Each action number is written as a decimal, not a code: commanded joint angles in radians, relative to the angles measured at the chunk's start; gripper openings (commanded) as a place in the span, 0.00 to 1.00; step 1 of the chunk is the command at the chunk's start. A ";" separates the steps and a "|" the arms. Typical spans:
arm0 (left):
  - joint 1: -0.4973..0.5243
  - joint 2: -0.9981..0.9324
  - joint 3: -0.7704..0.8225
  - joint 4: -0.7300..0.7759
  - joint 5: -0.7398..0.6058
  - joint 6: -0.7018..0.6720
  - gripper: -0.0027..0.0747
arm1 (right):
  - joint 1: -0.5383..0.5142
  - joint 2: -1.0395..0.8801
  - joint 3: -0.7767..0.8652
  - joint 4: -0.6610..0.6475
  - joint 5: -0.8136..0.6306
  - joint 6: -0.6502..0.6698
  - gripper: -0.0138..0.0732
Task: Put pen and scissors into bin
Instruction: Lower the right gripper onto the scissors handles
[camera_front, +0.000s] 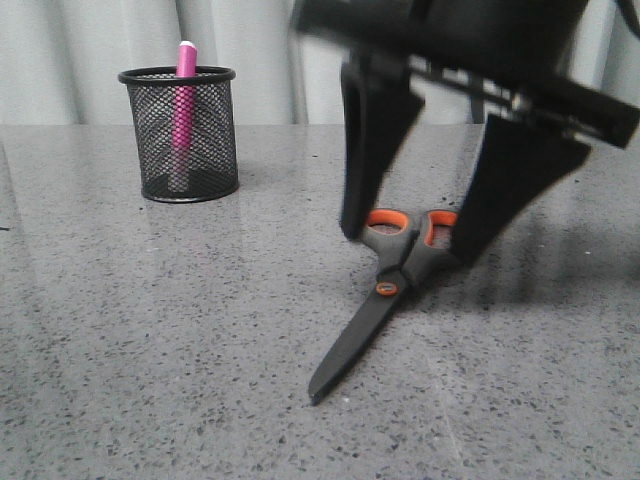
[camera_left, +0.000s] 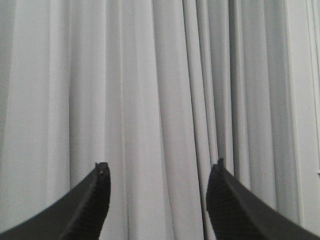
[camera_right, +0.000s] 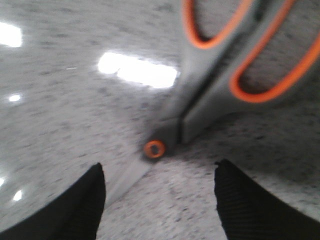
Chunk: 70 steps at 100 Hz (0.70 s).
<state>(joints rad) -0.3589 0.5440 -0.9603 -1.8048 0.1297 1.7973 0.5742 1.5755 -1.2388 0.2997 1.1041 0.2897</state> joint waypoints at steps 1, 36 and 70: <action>-0.019 0.007 -0.022 -0.016 0.013 -0.004 0.54 | 0.012 -0.022 -0.036 -0.072 -0.027 0.093 0.65; -0.044 0.007 -0.022 -0.016 0.013 -0.004 0.54 | 0.016 -0.004 -0.047 -0.072 -0.131 0.204 0.65; -0.081 0.007 -0.022 -0.016 0.015 -0.004 0.54 | 0.041 0.059 -0.047 -0.077 -0.099 0.267 0.65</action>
<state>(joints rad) -0.4246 0.5440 -0.9603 -1.8048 0.1244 1.7973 0.6093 1.6563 -1.2565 0.2261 1.0121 0.5466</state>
